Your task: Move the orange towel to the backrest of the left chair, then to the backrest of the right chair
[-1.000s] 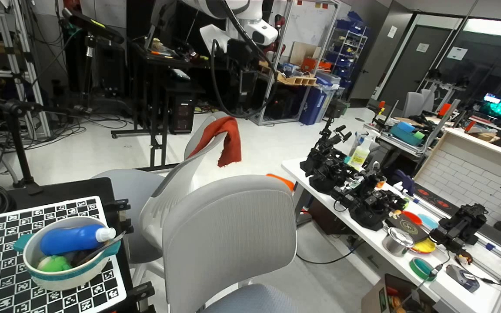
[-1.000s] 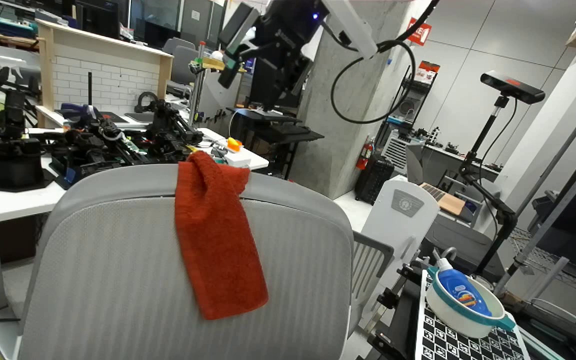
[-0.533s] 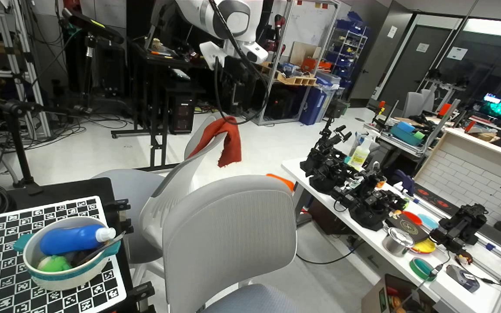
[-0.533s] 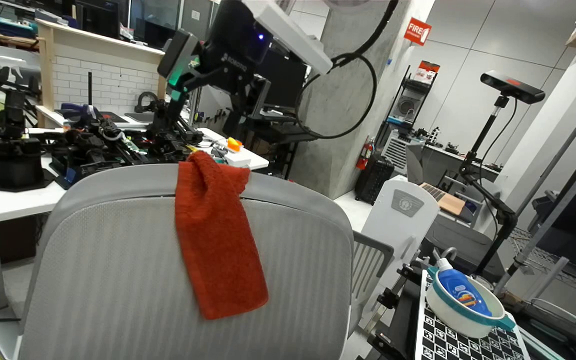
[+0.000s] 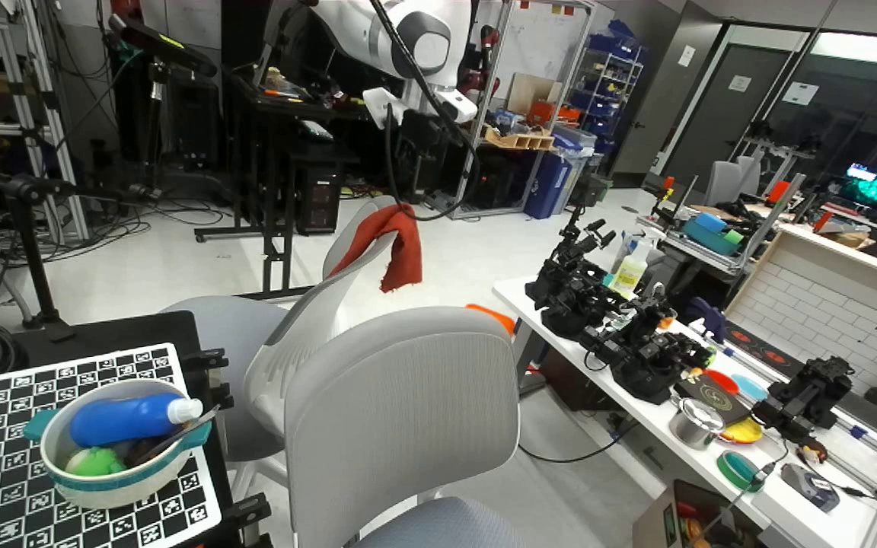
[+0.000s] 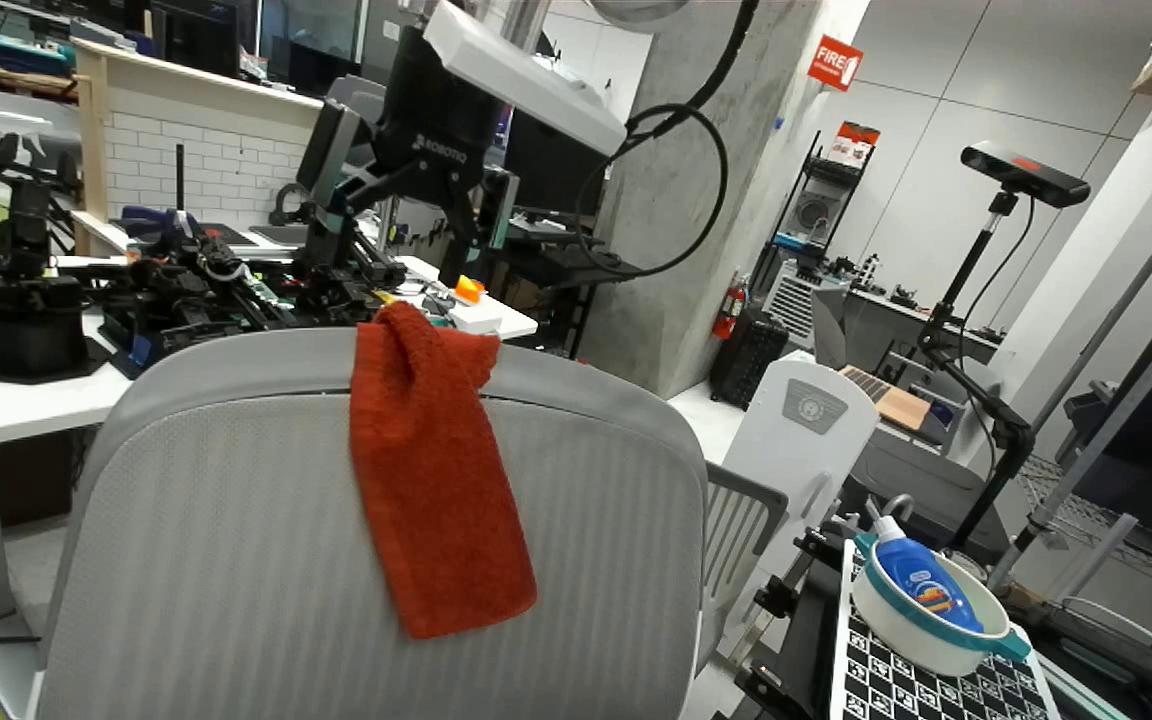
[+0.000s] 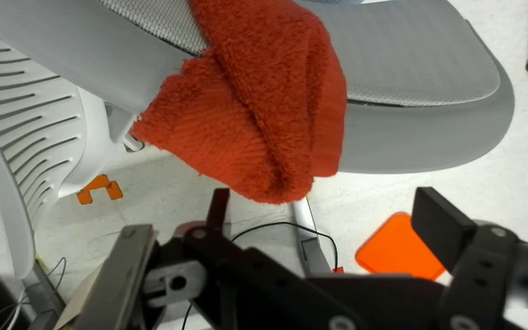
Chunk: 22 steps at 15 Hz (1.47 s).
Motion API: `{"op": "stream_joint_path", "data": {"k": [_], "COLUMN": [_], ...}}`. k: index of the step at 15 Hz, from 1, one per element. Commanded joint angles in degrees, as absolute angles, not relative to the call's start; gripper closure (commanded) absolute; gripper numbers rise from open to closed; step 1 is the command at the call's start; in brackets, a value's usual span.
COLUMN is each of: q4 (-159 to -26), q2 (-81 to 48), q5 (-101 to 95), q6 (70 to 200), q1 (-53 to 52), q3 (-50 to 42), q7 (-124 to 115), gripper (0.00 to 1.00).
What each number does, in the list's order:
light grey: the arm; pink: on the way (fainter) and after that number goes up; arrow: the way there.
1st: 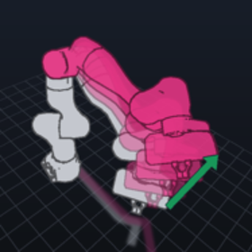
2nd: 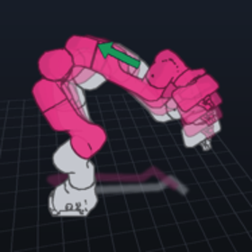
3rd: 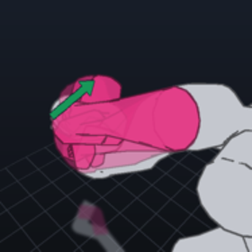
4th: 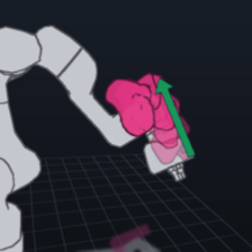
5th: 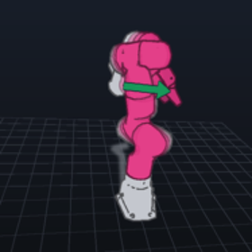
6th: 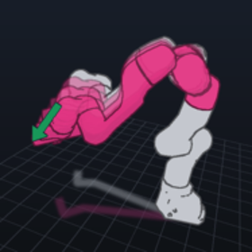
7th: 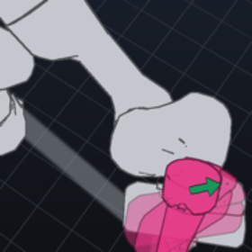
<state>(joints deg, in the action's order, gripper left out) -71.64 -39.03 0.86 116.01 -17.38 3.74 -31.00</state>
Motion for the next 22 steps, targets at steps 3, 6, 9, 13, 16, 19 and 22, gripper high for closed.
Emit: {"op": "stream_joint_path", "data": {"k": [3,6,9,13,16,19,22], "q4": [-66.1,-65.8,-66.0,-66.6,-67.3,-68.5,-69.0], "q2": [-42.9,-43.9,-44.3,-43.7,-43.2,-42.2,-40.6], "q5": [-0.2,0.0,0.0,0.1,0.1,0.2,0.4], "q6": [110.3,109.3,109.1,109.3,109.8,110.2,110.1], "q1": [-19.0,-19.2,-19.0,-18.8,-18.7,-18.5,-18.1], "q3": [2.4,2.4,2.4,2.1,2.1,2.1,2.0], "q7": [-33.7,-34.2,-34.5,-34.7,-34.8,-35.1,-35.2], "gripper": [0.0,0.32,0.58,0.86,1.0,0.98,0.98]}}
